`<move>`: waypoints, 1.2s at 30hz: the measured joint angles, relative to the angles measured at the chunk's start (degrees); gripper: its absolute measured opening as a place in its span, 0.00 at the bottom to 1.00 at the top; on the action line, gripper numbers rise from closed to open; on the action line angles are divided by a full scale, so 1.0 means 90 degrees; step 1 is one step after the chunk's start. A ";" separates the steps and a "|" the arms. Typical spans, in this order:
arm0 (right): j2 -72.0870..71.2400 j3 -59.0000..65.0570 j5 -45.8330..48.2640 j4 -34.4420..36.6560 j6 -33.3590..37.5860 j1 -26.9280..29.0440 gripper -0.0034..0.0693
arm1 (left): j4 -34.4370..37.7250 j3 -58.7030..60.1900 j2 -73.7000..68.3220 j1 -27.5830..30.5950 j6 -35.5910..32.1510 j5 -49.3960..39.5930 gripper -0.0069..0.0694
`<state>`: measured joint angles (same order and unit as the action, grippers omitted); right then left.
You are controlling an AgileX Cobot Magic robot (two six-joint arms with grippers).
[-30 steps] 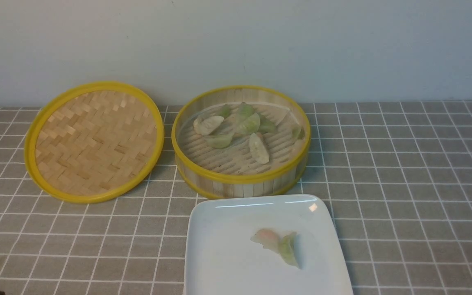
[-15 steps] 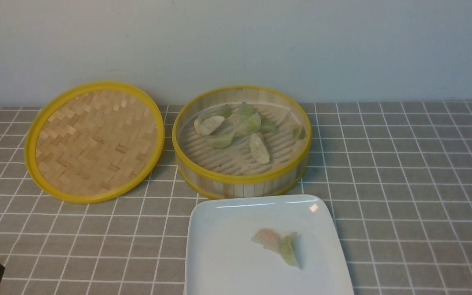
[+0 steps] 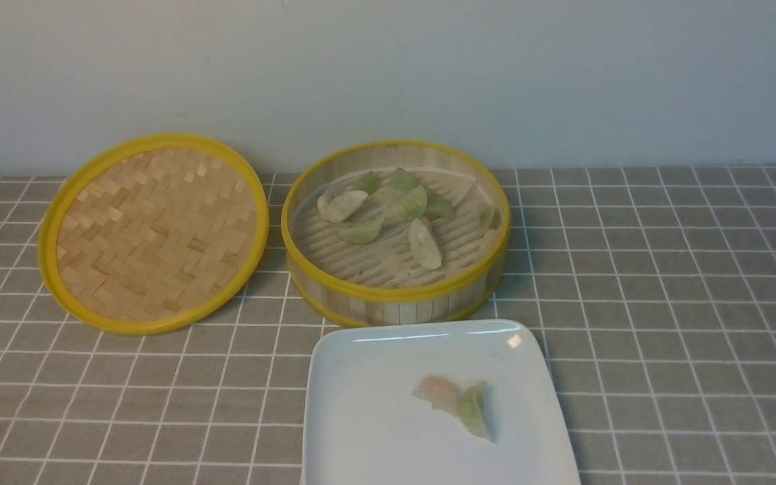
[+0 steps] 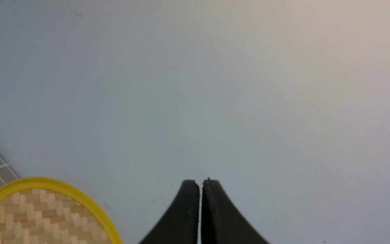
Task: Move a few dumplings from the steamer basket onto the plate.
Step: Use the right arm to grab a dumpling from inside the steamer
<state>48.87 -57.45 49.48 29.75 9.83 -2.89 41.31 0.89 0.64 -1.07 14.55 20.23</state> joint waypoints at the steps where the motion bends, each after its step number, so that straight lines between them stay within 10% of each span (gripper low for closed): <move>1: 0.0540 -0.0438 0.0315 0.0013 0.0062 0.0000 0.03 | -0.0093 -0.0087 0.0000 0.0000 -0.0033 -0.0126 0.08; 8: 0.3685 -0.3105 0.1703 -0.0282 0.0005 -0.0632 0.03 | -0.1751 -0.1977 -0.0936 0.0000 -0.0554 -0.2684 0.08; 19: 0.8295 -0.7961 0.2434 -0.1866 -0.1093 -0.2324 0.05 | -0.2835 -0.6075 -0.5518 0.0000 -0.1719 -0.9562 0.08; 25: 0.9607 -0.9063 0.2453 -0.1937 -0.1301 -0.2534 0.17 | -0.2975 -0.6211 -0.5818 0.0000 -0.1829 -1.0104 0.08; 36: 1.0537 -0.9153 0.2473 -0.2230 -0.1369 -0.2534 0.69 | -0.3621 -0.6217 -0.4852 0.0000 -0.1837 -1.0223 0.08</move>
<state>143.70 -139.82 71.74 9.68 -2.48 -25.70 8.73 -55.07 -43.02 -1.07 -1.98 -71.78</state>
